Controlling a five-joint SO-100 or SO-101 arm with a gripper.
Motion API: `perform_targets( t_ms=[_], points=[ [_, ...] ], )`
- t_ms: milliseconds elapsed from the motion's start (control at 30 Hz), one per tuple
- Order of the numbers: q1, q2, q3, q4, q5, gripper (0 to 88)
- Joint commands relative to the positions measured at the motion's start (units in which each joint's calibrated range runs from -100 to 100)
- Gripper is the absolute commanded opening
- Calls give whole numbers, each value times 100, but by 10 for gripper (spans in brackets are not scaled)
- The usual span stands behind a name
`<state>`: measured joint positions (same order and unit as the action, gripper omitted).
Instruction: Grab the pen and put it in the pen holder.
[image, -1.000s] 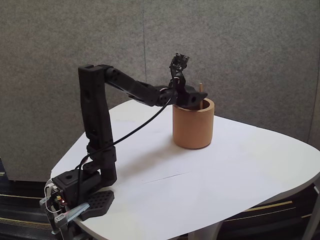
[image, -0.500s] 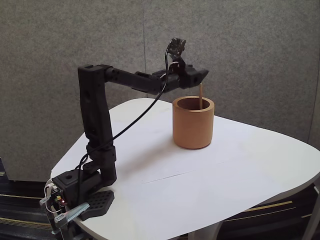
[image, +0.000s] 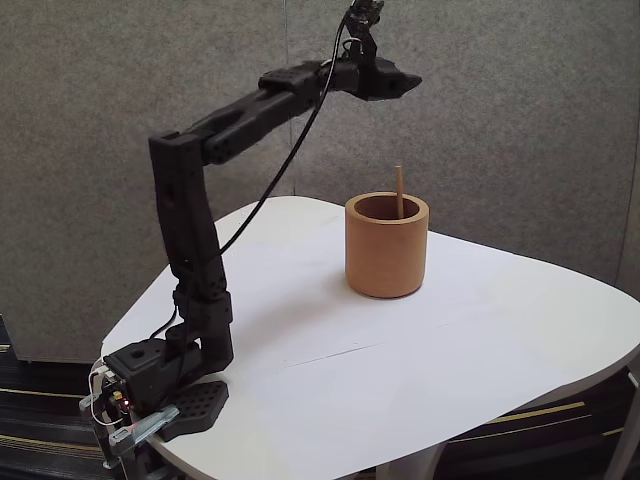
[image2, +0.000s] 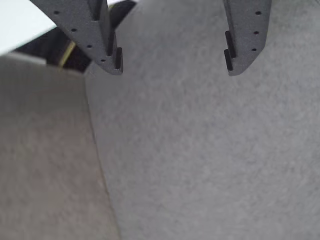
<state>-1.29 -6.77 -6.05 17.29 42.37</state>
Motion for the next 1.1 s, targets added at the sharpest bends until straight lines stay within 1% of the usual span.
perform_targets(
  t_ms=[0, 100, 167, 233, 300, 467, 733, 833, 933, 1067],
  points=[
    [-25, -1083, -289, 1220, -1549, 288],
    [11, -1775, 190, 1992, -2465, 288],
    [41, -2295, 812, 2390, -2923, 288],
    [70, -2873, 1679, 2661, -3271, 288],
    [172, -3499, 2762, 2771, -3518, 288],
    [414, -5191, 5451, 2771, -3829, 287],
    [1234, -7436, 8764, 2822, -3934, 286],
    [1373, -7728, 9350, 2822, -4124, 286],
    [1446, -7745, 9549, 2856, -4397, 286],
    [1483, -7745, 9829, 3331, -4619, 286]
  ],
)
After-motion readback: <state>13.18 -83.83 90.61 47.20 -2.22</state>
